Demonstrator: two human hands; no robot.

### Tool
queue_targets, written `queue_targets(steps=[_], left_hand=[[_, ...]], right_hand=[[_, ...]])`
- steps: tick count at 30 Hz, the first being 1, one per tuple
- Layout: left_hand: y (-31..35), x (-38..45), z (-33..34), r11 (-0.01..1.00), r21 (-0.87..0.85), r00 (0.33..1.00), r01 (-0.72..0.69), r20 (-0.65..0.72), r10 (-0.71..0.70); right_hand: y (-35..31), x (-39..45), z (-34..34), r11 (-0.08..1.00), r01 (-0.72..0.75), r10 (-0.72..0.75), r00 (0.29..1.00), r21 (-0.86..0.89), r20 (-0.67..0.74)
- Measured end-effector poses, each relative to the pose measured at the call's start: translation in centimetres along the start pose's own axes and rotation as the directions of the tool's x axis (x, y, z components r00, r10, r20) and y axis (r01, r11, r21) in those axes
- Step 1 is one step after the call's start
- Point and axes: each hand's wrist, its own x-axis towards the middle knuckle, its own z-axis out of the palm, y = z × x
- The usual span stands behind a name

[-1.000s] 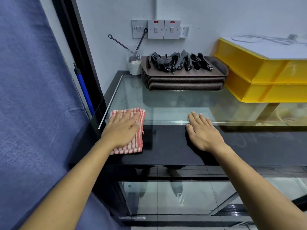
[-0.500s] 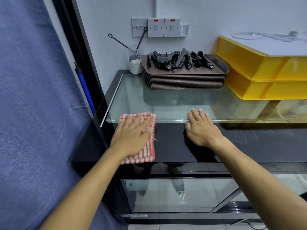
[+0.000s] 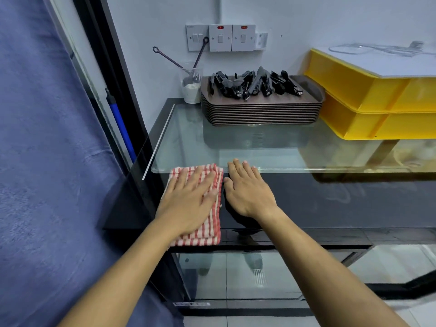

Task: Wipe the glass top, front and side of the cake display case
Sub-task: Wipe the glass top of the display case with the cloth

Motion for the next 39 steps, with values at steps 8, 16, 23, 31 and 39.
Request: queue_targets(steps=[8,16,23,31,39], left_hand=[[-9.1,3.9,-2.5,0.963,0.014,0.963,0.269,-0.019,-0.269],[0.4,1.4,0.2,0.999,0.009,0.999,-0.043,-0.006,0.043],[-8.6,1.5,-1.6,0.99,0.022,0.99,0.142,-0.017,-0.142],[-4.5,5.1,-1.9,0.994,-0.037,0.994,0.1,-0.031,-0.101],[-10.3,-2.1,-1.6,0.997,-0.01,0.997,0.076,-0.009,-0.076]], right_hand=[[-0.2,0.0,0.2,1.0,-0.012,0.012,1.0,-0.021,-0.019],[0.1,0.0,0.1,1.0,-0.005,0.005,1.0,-0.008,-0.004],[-0.1,0.0,0.2,1.0,-0.023,0.023,0.999,-0.013,-0.026],[-0.2,0.1,0.0,1.0,-0.019,0.019,1.0,-0.023,-0.015],[-0.3,-0.1,0.0,0.999,-0.029,0.028,0.999,-0.025,-0.021]])
